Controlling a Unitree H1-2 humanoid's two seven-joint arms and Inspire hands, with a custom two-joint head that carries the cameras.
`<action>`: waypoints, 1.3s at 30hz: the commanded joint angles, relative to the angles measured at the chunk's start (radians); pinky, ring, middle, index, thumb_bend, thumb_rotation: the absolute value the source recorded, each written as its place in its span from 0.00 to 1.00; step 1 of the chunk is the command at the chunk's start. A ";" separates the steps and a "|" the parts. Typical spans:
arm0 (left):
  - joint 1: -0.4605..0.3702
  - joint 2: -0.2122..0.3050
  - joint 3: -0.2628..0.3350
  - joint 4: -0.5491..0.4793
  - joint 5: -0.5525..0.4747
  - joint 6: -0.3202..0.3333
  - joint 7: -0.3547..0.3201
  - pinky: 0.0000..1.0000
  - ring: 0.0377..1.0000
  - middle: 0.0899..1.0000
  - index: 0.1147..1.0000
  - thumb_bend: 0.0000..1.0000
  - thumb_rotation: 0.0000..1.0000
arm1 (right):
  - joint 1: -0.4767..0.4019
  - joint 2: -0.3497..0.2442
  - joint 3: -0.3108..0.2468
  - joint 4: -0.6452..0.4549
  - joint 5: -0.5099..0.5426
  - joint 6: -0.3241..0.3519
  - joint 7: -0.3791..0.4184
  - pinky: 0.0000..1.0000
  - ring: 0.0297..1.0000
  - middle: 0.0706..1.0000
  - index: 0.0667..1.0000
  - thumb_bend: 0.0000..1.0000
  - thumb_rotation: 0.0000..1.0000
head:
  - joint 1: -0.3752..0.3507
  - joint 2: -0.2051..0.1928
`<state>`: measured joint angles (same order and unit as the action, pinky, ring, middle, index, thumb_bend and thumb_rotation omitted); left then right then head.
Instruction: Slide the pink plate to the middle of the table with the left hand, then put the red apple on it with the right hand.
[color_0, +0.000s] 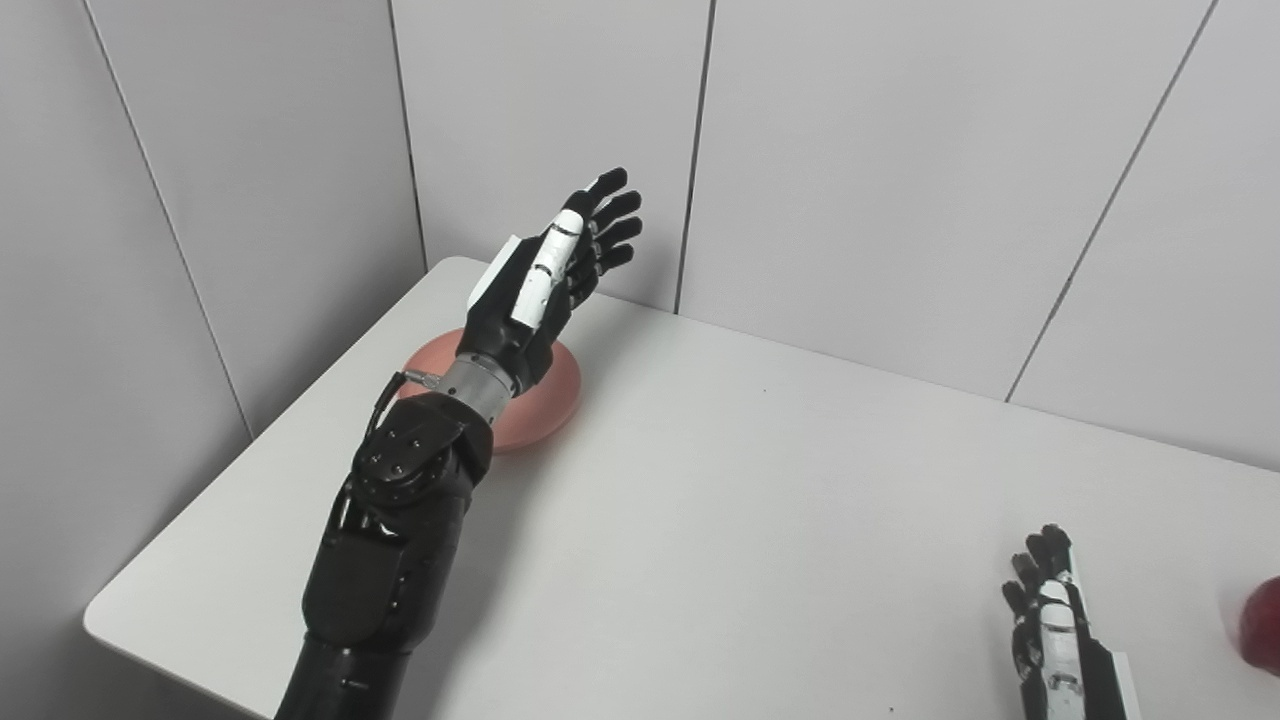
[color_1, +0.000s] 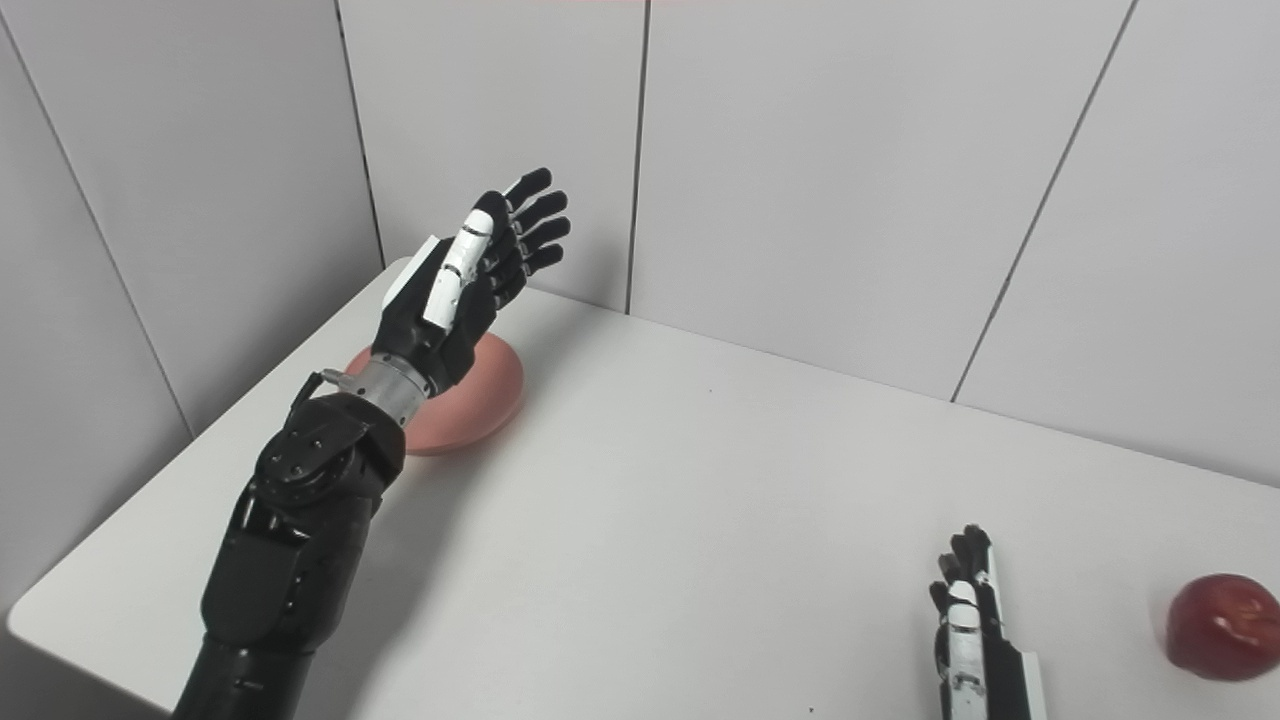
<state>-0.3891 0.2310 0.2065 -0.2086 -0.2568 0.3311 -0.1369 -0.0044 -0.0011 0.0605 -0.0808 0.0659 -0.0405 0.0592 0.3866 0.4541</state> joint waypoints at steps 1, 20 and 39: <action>-0.062 0.026 0.021 0.013 -0.019 -0.055 -0.001 0.92 0.91 0.92 0.90 0.38 1.00 | -0.008 -0.003 -0.006 -0.017 0.015 -0.008 0.012 1.00 1.00 1.00 1.00 0.05 1.00 | 0.003 0.001; -0.115 0.147 0.120 0.250 -0.022 -0.119 0.021 0.90 0.90 0.89 0.86 0.39 1.00 | -0.010 -0.010 -0.011 -0.017 0.022 -0.001 0.013 1.00 1.00 1.00 1.00 0.05 1.00 | 0.020 0.002; -0.168 0.207 0.173 0.427 -0.054 -0.130 0.024 0.90 0.89 0.88 0.86 0.35 1.00 | -0.008 -0.012 -0.015 -0.032 0.012 0.014 0.009 1.00 1.00 1.00 1.00 0.04 1.00 | 0.029 0.005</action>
<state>-0.4963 0.4011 0.3682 0.2278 -0.3002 0.2426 -0.1137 -0.0041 -0.0111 0.0511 -0.0842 0.0738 -0.0357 0.0659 0.4157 0.4586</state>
